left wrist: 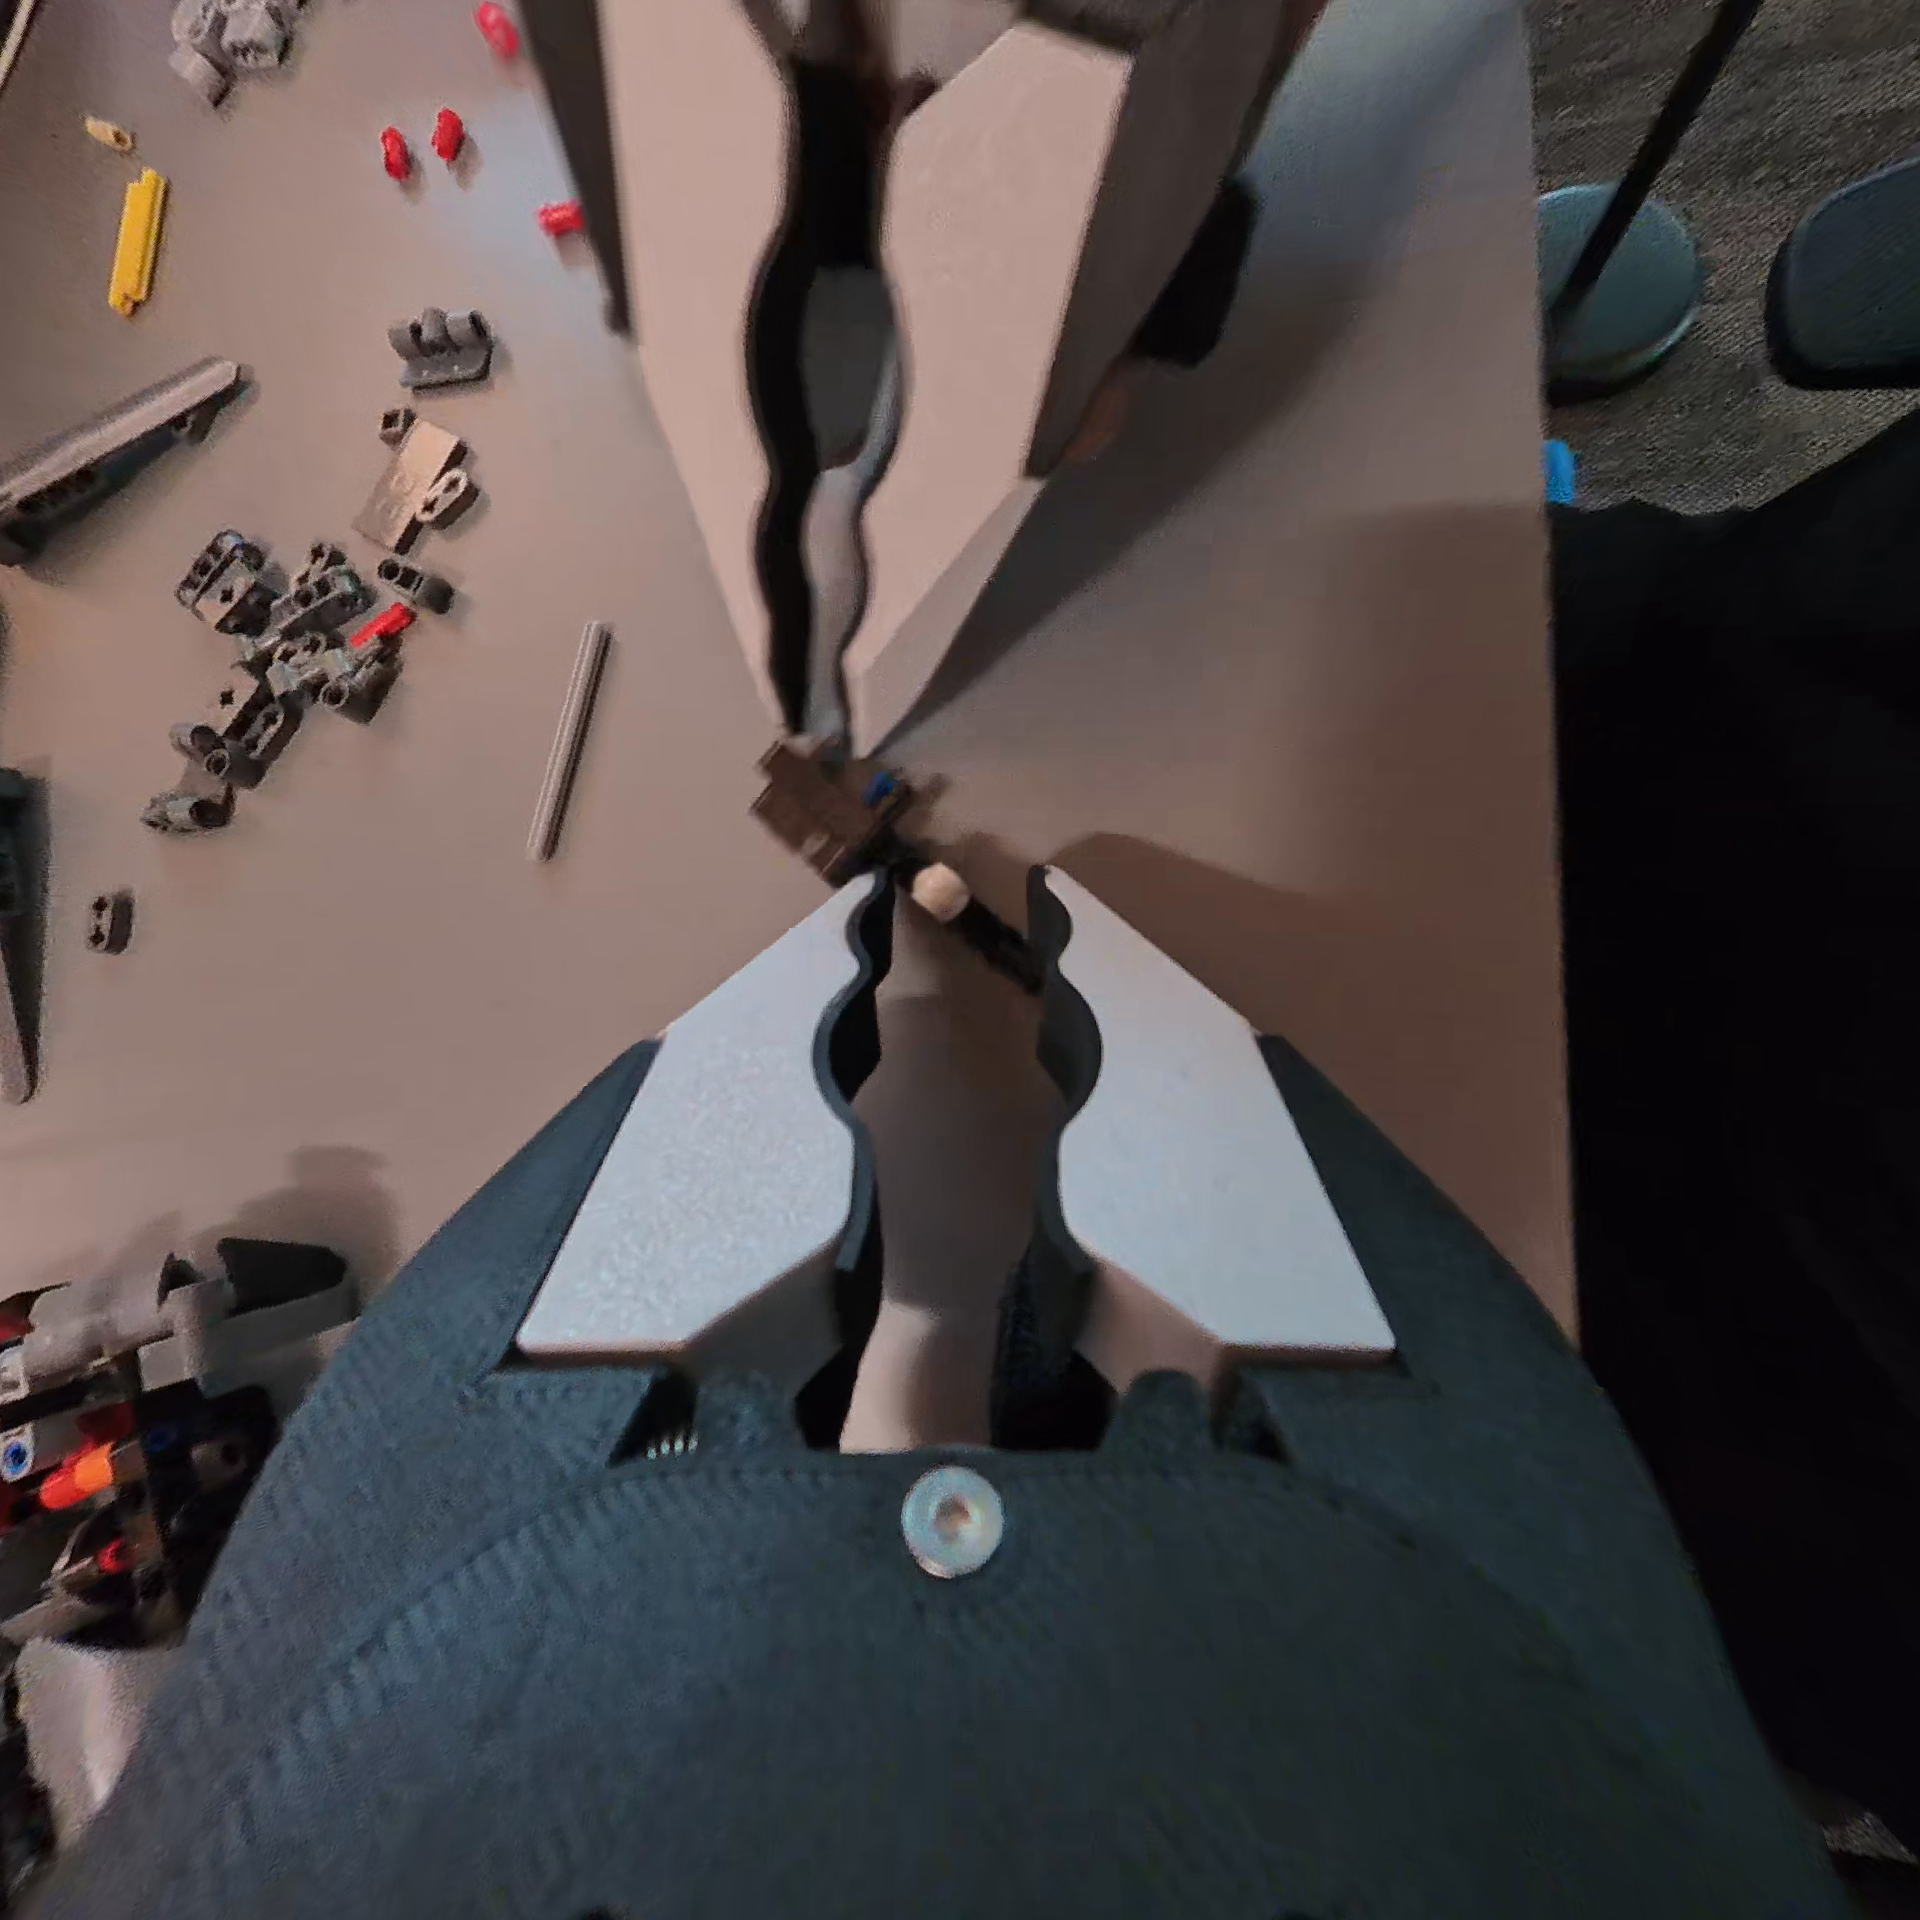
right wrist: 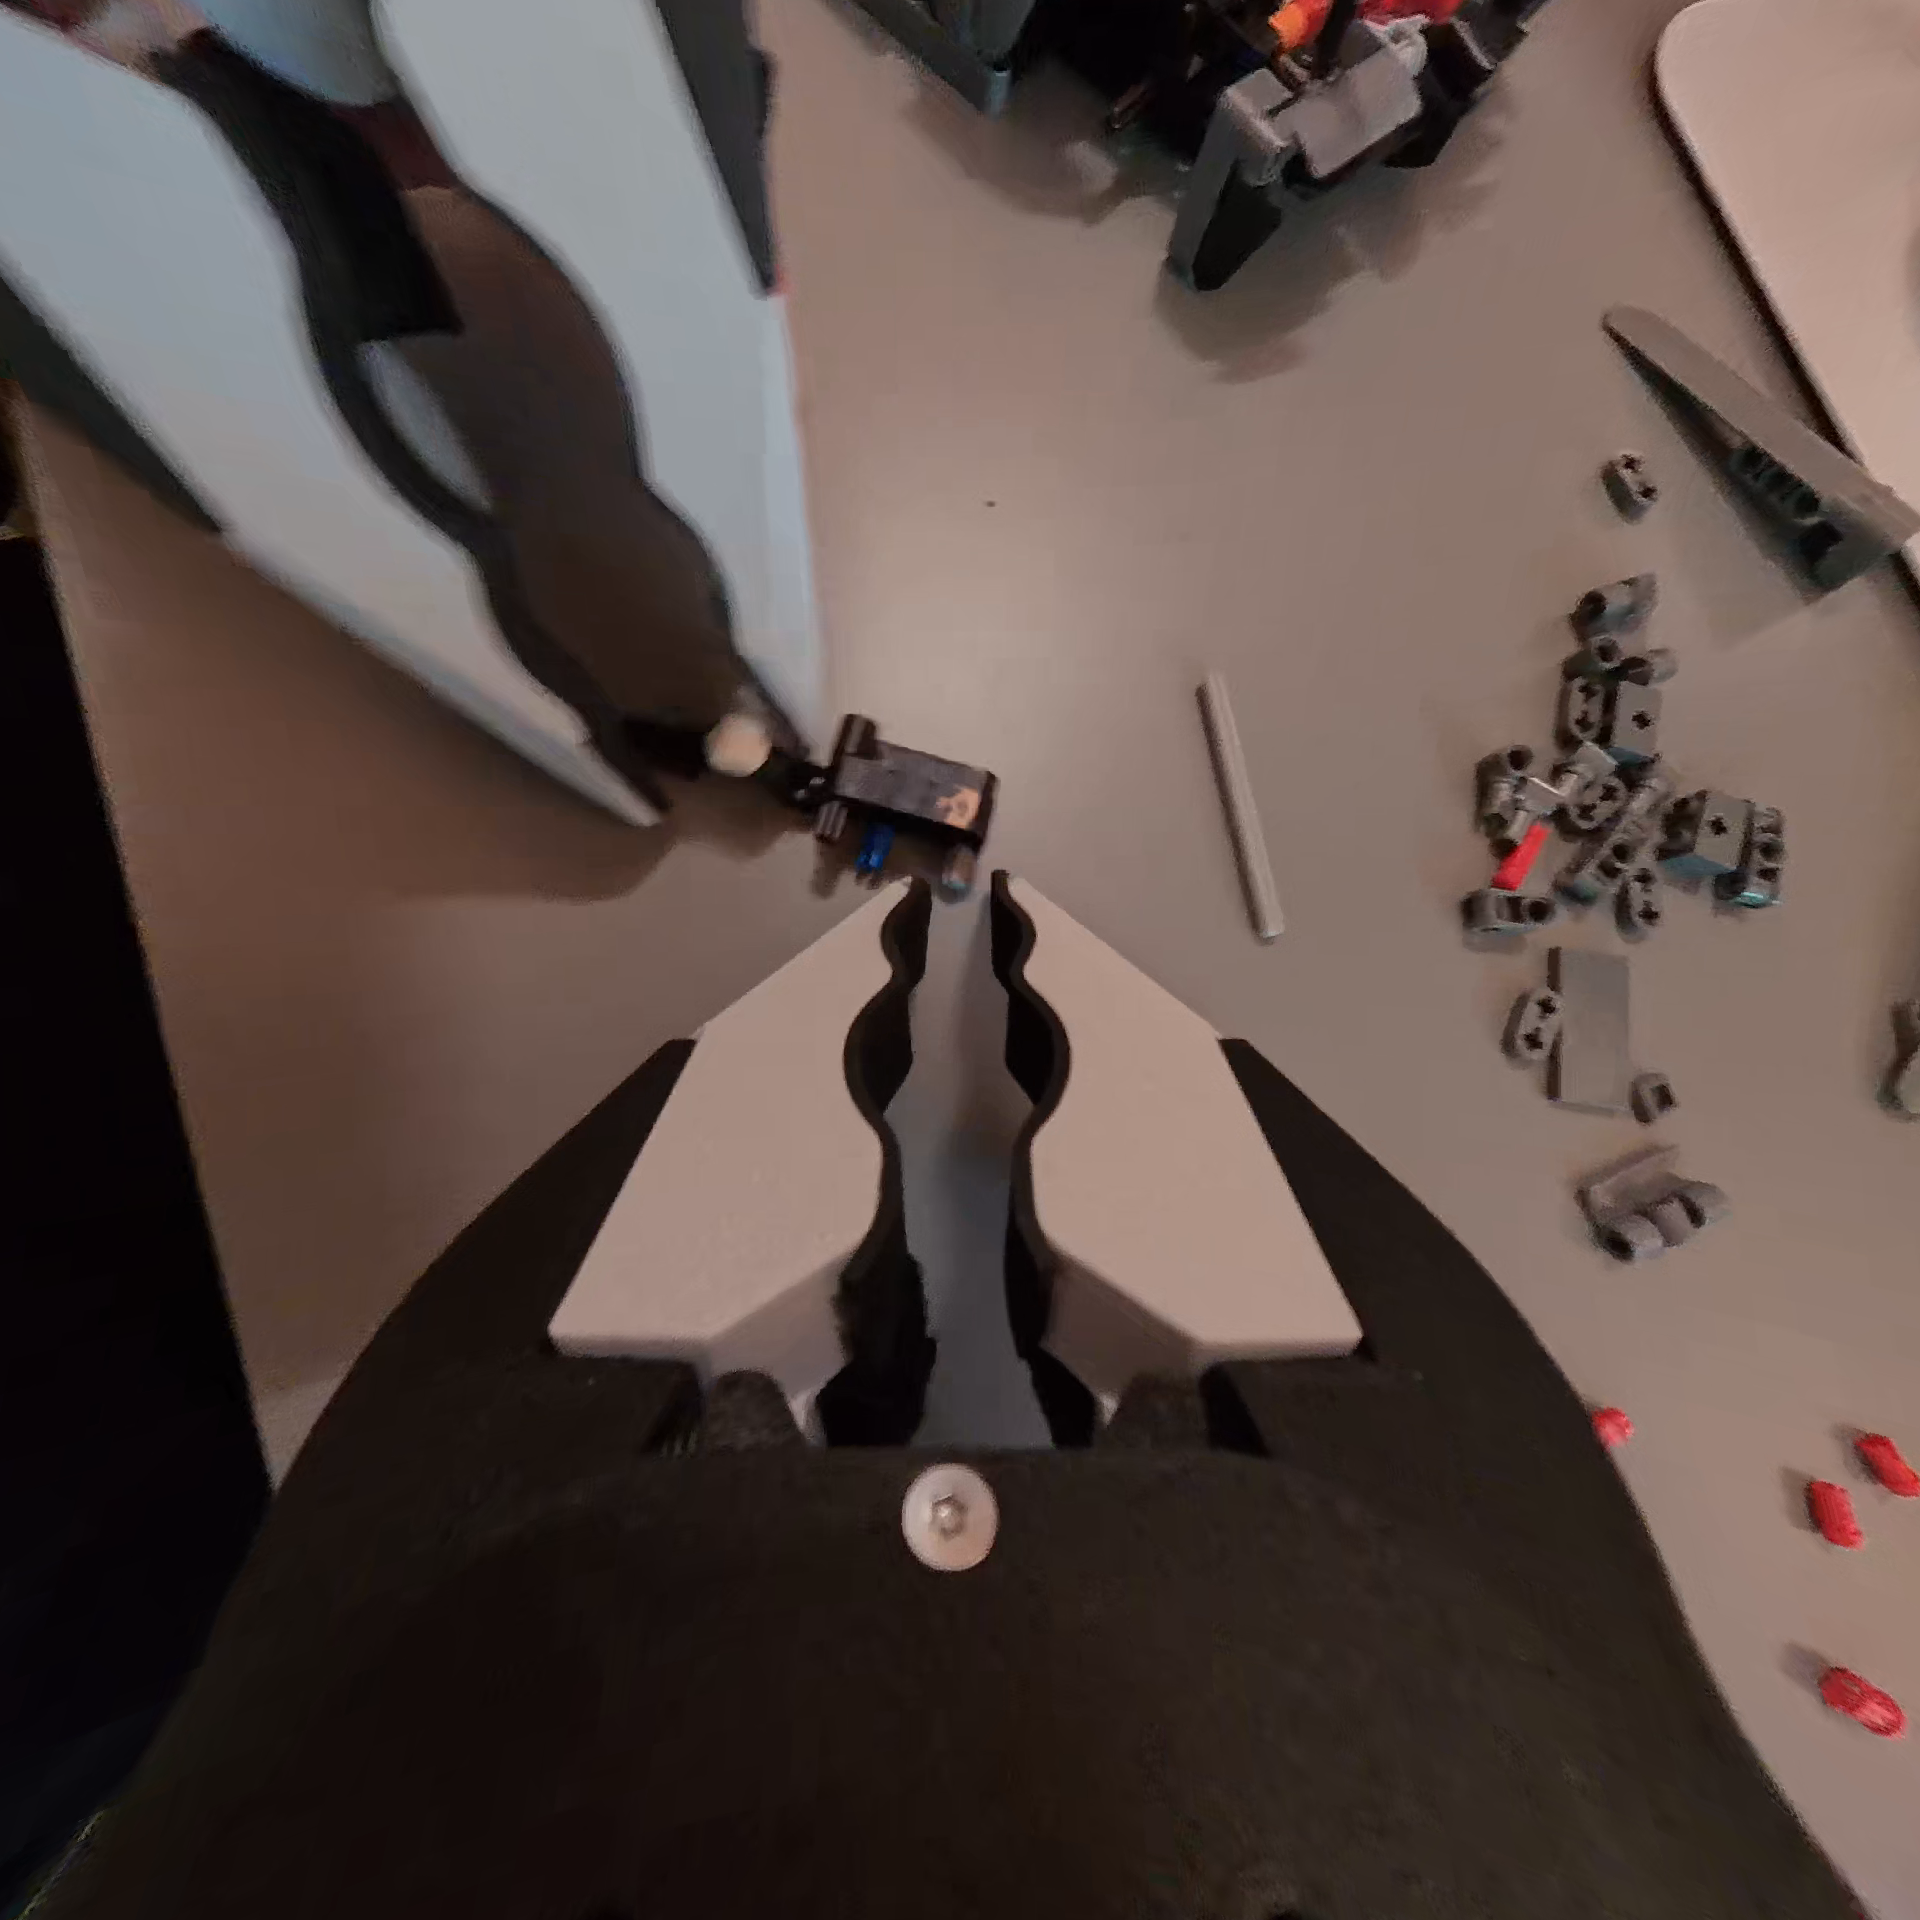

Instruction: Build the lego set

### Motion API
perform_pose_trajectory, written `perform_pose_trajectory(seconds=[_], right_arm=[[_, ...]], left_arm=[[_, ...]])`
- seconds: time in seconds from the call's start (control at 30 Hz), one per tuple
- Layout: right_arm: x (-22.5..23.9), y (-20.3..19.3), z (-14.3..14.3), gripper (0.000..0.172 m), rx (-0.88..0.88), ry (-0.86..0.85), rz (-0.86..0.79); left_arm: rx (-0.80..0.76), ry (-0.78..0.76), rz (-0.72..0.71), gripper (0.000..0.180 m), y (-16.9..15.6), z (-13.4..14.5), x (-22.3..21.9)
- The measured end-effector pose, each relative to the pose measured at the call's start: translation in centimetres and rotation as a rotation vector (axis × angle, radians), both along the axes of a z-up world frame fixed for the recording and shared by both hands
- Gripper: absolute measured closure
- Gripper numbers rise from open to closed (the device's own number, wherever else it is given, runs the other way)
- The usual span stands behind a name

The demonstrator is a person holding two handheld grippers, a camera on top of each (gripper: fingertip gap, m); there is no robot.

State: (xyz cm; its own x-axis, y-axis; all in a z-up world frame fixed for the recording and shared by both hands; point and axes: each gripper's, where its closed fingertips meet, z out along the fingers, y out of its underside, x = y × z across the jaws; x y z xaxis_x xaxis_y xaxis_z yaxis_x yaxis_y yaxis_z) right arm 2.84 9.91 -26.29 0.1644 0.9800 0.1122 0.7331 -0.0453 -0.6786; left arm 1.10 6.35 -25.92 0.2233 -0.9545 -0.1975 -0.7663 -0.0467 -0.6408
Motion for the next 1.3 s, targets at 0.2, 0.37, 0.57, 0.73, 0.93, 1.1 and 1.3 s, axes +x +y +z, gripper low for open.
perform_pose_trajectory(seconds=[0.2, 0.37, 0.57, 0.73, 0.93, 1.1, 1.3], right_arm=[[0.6, 0.9, 0.7, 0.156, 0.017, 0.010, -0.023], [2.1, 0.9, 1.3, 0.151, 0.013, 0.029, -0.037], [3.9, 1.3, 3.2, 0.149, 0.046, 0.066, -0.065], [4.9, 1.3, 3.5, 0.148, 0.054, 0.068, -0.078], [6.6, 1.5, 4.0, 0.149, 0.067, 0.086, -0.106], [8.7, 2.0, 4.9, 0.148, 0.109, 0.095, -0.146], [15.5, 4.2, 7.2, 0.146, 0.188, 0.073, -0.292]], left_arm=[[0.031, -0.075, 0.057, 0.153, 0.6, 1.9, -1.3], [0.088, -0.085, 0.065, 0.151, 1.5, 2.8, -2.7], [0.139, -0.066, -0.021, 0.146, 2.2, 2.2, -1.6], [0.175, -0.025, -0.093, 0.149, 2.5, 1.3, -0.4], [0.210, 0.005, -0.106, 0.168, 2.5, 0.4, 0.2], [0.214, -0.041, -0.065, 0.164, 3.0, 1.4, -0.3], [0.283, -0.135, -0.013, 0.162, 4.2, 3.4, -1.7]])
